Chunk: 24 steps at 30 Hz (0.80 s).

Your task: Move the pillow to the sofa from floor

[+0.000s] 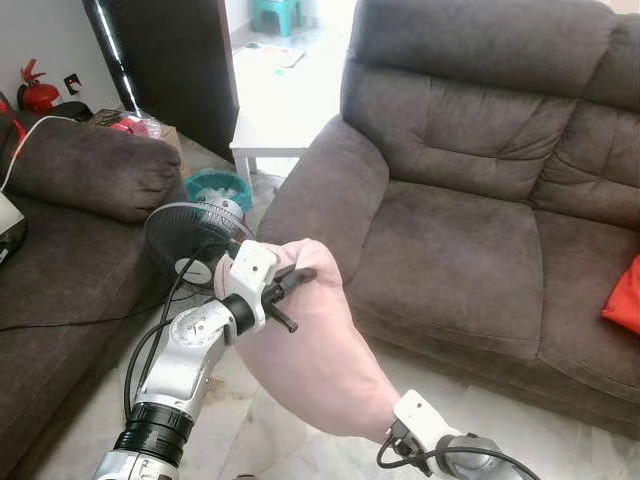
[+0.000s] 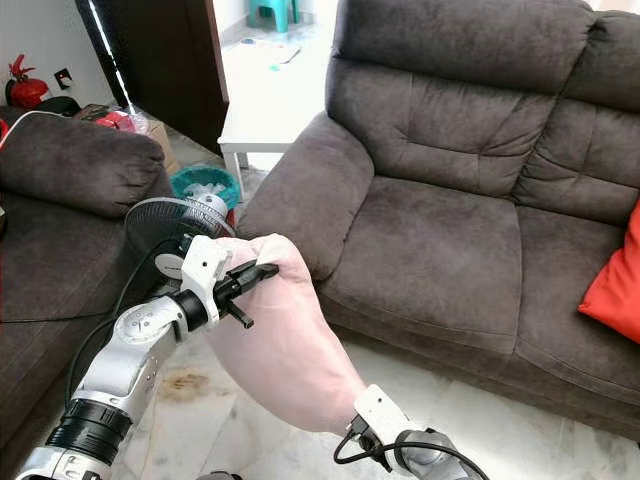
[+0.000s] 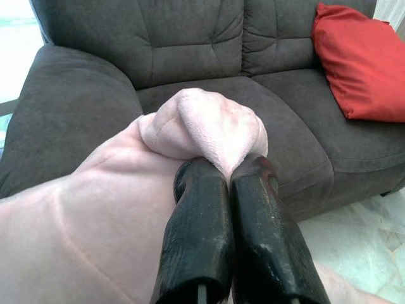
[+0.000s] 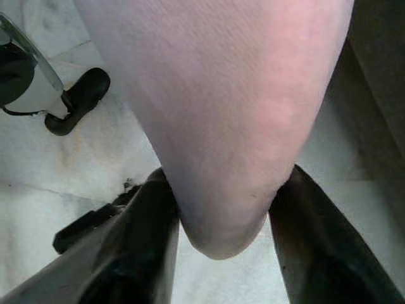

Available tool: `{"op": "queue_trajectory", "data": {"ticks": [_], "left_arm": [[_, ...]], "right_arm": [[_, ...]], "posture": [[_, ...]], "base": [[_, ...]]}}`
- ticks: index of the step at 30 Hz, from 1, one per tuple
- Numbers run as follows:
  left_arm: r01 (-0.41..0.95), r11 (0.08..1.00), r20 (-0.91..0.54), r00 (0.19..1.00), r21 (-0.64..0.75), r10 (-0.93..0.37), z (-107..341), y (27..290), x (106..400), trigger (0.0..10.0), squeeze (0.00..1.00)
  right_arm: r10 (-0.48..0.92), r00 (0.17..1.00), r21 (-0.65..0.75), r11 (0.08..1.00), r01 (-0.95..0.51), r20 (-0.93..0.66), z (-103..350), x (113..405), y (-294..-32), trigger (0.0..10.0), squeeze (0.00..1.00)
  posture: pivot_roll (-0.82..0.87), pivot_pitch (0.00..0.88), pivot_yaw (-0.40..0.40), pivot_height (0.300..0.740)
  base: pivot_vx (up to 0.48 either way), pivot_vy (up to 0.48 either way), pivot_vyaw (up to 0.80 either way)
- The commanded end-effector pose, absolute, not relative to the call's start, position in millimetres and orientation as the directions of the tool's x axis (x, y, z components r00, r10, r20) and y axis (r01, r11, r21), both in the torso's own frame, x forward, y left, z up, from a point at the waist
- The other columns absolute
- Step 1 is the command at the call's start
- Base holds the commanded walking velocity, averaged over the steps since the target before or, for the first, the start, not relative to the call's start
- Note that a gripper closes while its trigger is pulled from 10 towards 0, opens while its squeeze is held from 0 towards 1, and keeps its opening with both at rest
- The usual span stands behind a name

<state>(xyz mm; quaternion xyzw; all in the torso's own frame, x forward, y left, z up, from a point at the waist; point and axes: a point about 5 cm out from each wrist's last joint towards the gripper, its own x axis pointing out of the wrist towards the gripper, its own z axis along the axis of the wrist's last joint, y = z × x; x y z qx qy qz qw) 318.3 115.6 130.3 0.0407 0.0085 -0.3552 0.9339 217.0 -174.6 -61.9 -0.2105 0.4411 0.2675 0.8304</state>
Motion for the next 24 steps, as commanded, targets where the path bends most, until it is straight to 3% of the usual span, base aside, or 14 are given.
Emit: {"op": "queue_trajectory", "data": {"ticks": [1, 11, 24], "left_arm": [[0.671, 0.732, 0.08, 0.728, 0.116, -0.681, 163.1, 109.4, 323.0, 10.0, 0.0], [0.672, 0.732, 0.092, 0.726, 0.111, -0.681, 165.7, 107.1, 323.6, 10.0, 0.0], [0.67, 0.734, 0.087, 0.729, 0.112, -0.679, 164.8, 108.0, 323.7, 10.0, 0.0]], "right_arm": [[0.264, 0.462, -0.094, 0.779, -0.619, -0.847, -63.5, 215.5, -172.8, 0.0, 0.0], [0.256, 0.452, -0.089, 0.785, -0.613, -0.855, -66.7, 214.9, -164.5, 0.0, 0.0], [0.206, 0.454, -0.116, 0.802, -0.586, -0.867, -73.3, 201.0, -182.4, 0.0, 0.0]], "posture": [[0.1, 0.051, -0.022, 0.74], [0.1, 0.053, -0.023, 0.74], [0.1, 0.053, -0.02, 0.74]], "base": [[0.0, 0.0, 0.0], [0.0, 0.0, 0.0], [0.0, 0.0, 0.0]]}}
